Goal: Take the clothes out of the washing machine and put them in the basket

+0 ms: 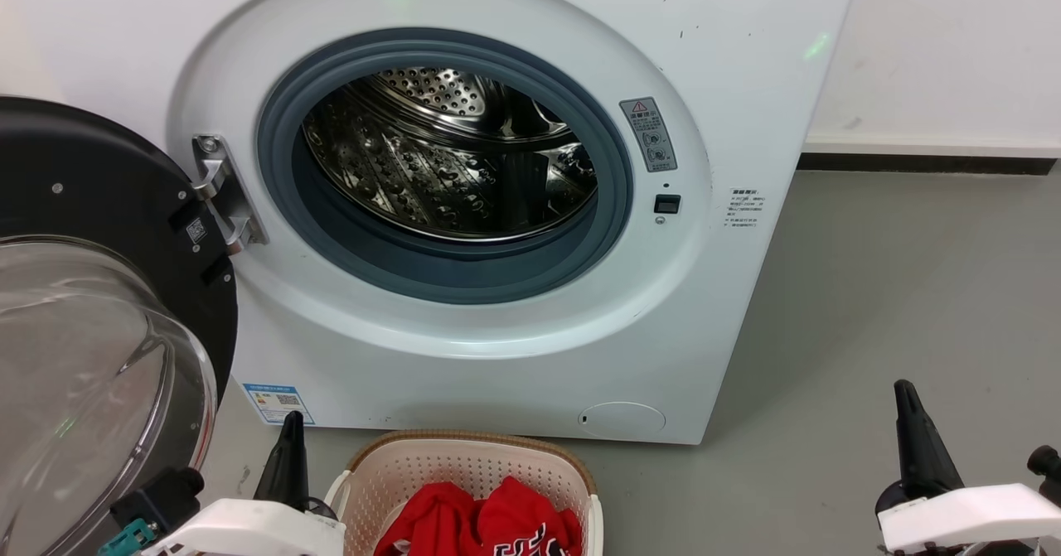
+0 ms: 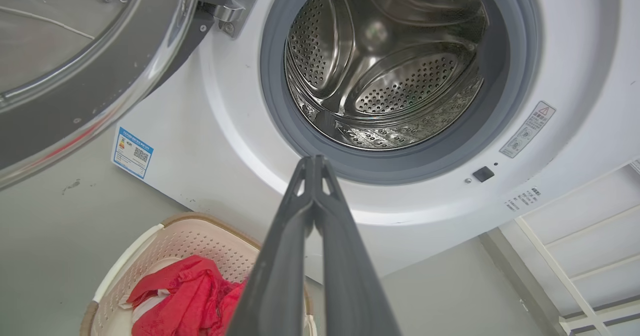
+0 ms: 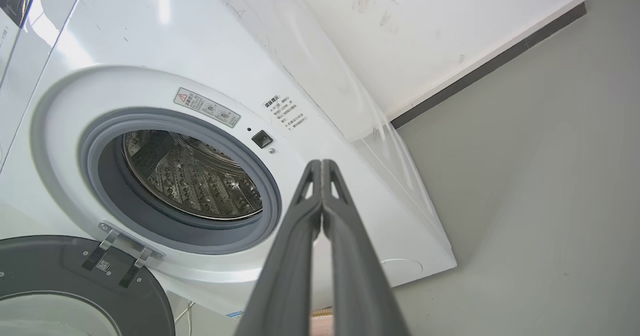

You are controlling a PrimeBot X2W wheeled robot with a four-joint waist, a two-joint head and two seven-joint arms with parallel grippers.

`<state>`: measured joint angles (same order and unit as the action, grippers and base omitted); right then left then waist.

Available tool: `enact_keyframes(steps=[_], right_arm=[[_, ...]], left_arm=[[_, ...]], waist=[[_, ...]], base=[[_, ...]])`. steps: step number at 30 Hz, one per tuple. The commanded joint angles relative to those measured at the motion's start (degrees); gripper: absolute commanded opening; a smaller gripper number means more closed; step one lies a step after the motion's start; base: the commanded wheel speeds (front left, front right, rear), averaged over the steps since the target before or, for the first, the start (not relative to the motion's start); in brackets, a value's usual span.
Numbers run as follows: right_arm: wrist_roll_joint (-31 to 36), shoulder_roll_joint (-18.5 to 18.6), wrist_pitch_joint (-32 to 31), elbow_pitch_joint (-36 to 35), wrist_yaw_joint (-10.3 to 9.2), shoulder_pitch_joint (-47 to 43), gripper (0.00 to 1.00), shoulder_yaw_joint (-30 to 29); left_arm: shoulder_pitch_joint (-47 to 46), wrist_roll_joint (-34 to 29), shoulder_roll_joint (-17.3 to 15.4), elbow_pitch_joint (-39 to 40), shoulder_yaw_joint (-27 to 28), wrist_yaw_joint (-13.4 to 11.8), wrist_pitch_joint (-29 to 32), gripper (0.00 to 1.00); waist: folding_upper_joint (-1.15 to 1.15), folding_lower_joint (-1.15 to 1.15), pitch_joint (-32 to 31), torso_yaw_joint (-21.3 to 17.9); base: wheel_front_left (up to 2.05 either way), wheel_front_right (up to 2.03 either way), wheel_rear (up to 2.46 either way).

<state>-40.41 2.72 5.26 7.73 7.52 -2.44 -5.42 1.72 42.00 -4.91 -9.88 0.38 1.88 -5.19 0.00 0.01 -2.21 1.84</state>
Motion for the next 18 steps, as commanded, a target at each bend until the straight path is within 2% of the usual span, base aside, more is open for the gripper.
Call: enact_keyframes(steps=[1, 18], right_arm=[[-2.0, 0.2, -0.4, -0.2, -0.01, 1.6, 0.00, -0.2], [-15.4, 0.2, -3.5, 1.5, -0.02, 3.7, 0.00, -0.4]], left_arm=[[-1.9, 1.9, 0.0, 0.4, 0.4, 0.3, 0.4, 0.00], [-3.7, 14.8, 0.6, -0.8, 2.0, 1.8, 3.5, 0.00]], waist=[[0.00, -0.01, 0.0, 0.0], [0.00, -0.01, 0.5, -0.4]], base=[[0.00, 0.00, 0.00], [0.00, 0.00, 0.00]])
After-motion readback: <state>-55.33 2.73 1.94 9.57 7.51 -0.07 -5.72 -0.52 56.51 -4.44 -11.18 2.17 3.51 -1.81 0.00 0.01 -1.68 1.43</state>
